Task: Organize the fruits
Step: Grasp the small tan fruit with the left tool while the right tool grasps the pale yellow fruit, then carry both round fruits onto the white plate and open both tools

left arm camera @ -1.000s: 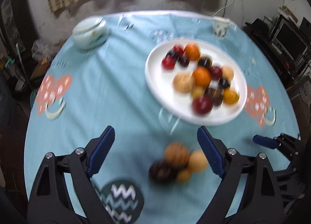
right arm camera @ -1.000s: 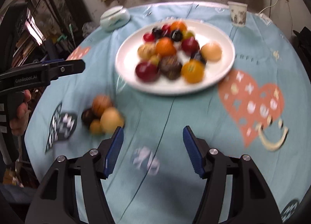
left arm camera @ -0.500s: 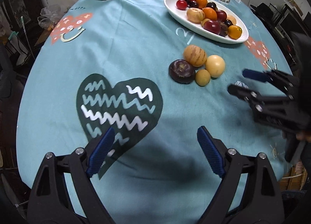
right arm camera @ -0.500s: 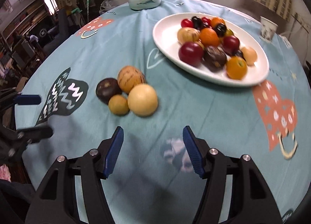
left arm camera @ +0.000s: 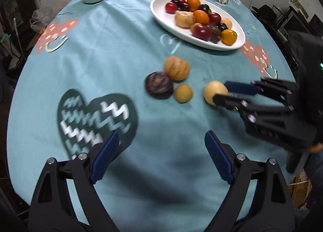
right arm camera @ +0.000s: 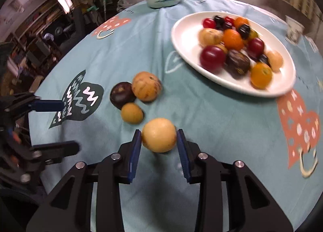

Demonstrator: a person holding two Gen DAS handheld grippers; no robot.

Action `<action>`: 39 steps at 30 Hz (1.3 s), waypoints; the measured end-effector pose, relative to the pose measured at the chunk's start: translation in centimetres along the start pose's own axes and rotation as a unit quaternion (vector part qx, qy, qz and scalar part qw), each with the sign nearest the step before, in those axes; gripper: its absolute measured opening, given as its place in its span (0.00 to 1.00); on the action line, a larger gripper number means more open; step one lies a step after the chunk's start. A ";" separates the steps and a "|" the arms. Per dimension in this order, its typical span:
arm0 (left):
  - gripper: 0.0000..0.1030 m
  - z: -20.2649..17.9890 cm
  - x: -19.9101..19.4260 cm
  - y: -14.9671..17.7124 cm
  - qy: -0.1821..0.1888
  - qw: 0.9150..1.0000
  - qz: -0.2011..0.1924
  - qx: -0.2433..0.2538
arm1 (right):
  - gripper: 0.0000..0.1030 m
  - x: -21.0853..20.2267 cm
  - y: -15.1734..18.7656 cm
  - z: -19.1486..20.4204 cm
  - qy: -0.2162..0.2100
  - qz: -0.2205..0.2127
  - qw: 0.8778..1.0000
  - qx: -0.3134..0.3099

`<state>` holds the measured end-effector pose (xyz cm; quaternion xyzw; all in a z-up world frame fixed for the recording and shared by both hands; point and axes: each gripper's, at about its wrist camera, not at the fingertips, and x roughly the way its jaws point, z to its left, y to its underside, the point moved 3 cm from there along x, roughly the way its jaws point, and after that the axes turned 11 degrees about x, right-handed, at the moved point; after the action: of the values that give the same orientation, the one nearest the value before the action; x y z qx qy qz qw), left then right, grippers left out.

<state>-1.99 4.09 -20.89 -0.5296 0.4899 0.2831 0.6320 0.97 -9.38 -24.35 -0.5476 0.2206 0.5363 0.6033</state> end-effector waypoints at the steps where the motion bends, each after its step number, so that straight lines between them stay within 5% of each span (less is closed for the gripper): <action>1: 0.81 -0.5 0.6 -0.6 0.002 1.000 0.003 -0.003 | 0.34 -0.5 0.2 -0.6 0.000 -0.003 1.000 0.012; 3: 0.56 -1.2 2.0 -1.8 0.009 1.000 0.012 -0.014 | 0.34 -1.4 0.7 -1.8 0.004 -0.008 1.000 0.026; 5: 0.45 -1.3 3.5 -2.8 0.011 0.999 0.024 -0.038 | 0.34 -2.5 1.2 -2.9 0.008 -0.012 0.999 0.031; 11: 0.44 -1.3 5.5 -5.2 0.011 0.996 0.028 -0.082 | 0.34 -3.4 1.4 -3.9 0.003 -0.014 0.999 0.032; 13: 0.26 -1.4 6.0 -5.7 0.005 0.996 0.029 -0.083 | 0.34 -3.4 1.6 -4.0 0.001 -0.012 1.000 0.027; 19: 0.26 -1.3 4.2 -4.6 0.000 0.998 0.023 -0.062 | 0.38 -2.6 0.9 -2.9 -0.012 -0.005 1.000 -0.003; 22: 0.26 -0.4 2.6 -3.4 -0.002 0.997 0.016 -0.070 | 0.64 -1.8 0.1 -1.8 0.008 -0.021 1.000 -0.021; 26: 0.26 0.9 0.9 -1.5 -0.014 0.996 0.012 -0.088 | 0.59 0.5 -0.8 -1.2 0.019 -0.007 0.999 -0.030; 27: 0.26 1.2 0.7 -1.1 -0.015 0.996 0.013 -0.092 | 0.40 1.0 -0.8 -1.0 0.019 0.000 0.999 -0.037; 28: 0.26 1.4 0.6 -0.8 -0.016 0.995 0.014 -0.096 | 0.35 1.4 -0.7 -0.8 0.018 0.010 0.999 -0.042; 33: 0.26 1.3 -0.4 -0.6 -0.016 0.996 0.005 -0.084 | 0.35 -0.2 -0.2 -0.2 0.015 0.006 0.999 -0.048; 39: 0.26 -1.8 -3.4 -2.0 -0.032 0.999 -0.042 -0.003 | 0.35 -6.2 2.2 -0.7 0.001 -0.052 0.999 0.008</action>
<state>-1.97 2.40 -16.93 -0.5425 0.4460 0.2743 0.6569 -2.77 -12.93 -20.20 -0.5545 0.1968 0.5017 0.6341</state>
